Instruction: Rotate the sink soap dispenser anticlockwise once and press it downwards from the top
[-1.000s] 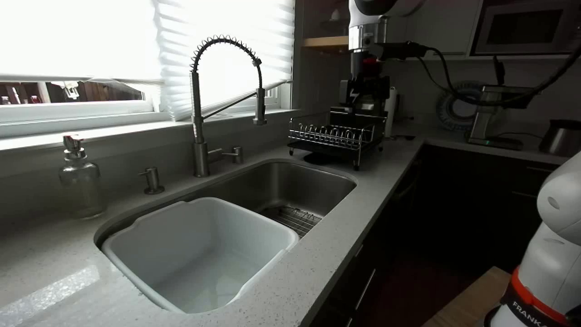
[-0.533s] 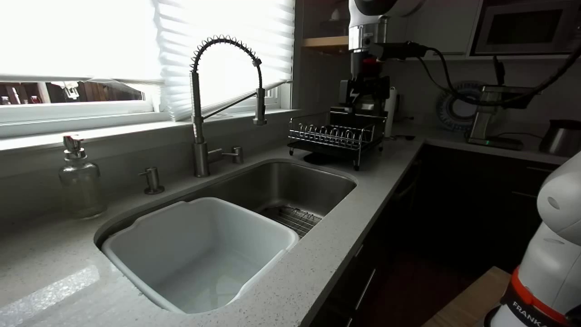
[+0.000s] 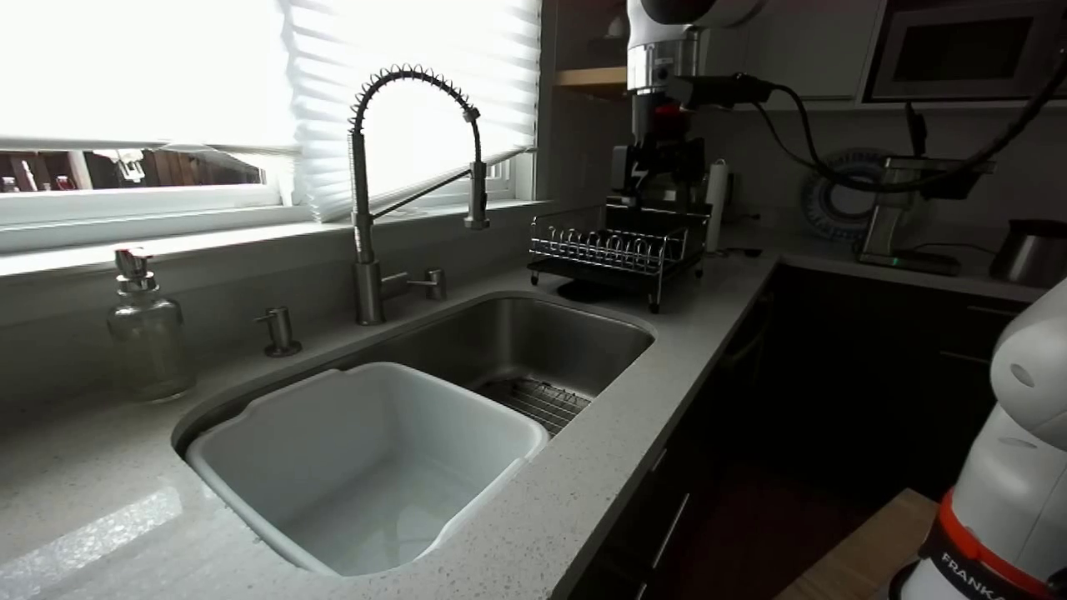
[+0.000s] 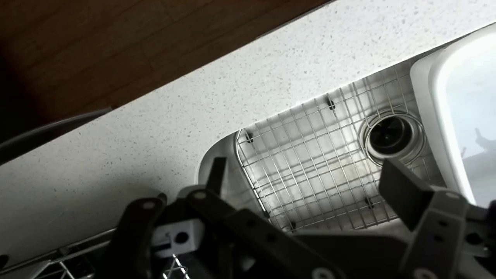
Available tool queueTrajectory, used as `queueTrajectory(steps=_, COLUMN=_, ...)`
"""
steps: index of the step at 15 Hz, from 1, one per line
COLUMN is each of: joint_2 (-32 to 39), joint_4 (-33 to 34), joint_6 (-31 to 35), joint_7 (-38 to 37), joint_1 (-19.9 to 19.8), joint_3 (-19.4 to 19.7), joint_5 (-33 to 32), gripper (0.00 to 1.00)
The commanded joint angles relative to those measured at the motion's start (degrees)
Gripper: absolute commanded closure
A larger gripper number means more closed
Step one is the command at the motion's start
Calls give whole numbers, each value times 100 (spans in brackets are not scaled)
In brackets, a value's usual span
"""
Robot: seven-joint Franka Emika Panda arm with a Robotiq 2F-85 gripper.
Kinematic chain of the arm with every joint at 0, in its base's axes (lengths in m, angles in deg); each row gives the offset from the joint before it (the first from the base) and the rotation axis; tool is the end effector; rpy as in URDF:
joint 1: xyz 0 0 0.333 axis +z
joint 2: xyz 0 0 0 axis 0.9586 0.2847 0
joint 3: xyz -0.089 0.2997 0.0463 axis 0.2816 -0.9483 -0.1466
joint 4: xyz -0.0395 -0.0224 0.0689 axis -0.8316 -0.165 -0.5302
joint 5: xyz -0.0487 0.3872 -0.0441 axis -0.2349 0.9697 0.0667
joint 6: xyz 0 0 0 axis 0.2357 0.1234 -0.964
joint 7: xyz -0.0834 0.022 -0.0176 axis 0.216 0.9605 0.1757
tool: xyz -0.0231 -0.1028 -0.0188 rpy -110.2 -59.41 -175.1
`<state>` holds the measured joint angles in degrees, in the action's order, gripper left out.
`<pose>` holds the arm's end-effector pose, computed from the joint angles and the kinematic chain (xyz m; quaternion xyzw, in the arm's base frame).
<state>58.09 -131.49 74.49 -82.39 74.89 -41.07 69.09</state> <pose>0.4222 0.0766 0.5422 0.9980 0.0036 -0.0027 0.0634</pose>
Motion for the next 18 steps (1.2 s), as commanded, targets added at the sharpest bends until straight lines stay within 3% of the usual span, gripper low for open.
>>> queueTrajectory(steps=1, joint_2=589, joint_4=707, joint_6=-518, joint_7=-608, joint_1=317, joint_3=-431, joint_5=60, gripper=0)
queueTrajectory(steps=7, joint_2=1571, joint_4=1970, joint_6=-1020, joint_7=-2473, joint_1=737, joint_3=-1099, joint_5=385, gripper=0)
queueTrajectory(steps=12, joint_2=2532, joint_4=2963, joint_6=-658, joint_7=-3875, joint_1=1179, joint_3=-1284, joint_5=585, gripper=0)
queueTrajectory(steps=13, joint_2=2023, joint_4=2467, joint_6=-608, joint_7=-3412, joint_1=1182, joint_3=-1130, joint_5=532, gripper=0)
queueTrajectory(steps=18, joint_2=2526, joint_4=2915, joint_6=-616, joint_7=-3755, joint_1=1339, joint_3=-1103, joint_5=544, gripper=0)
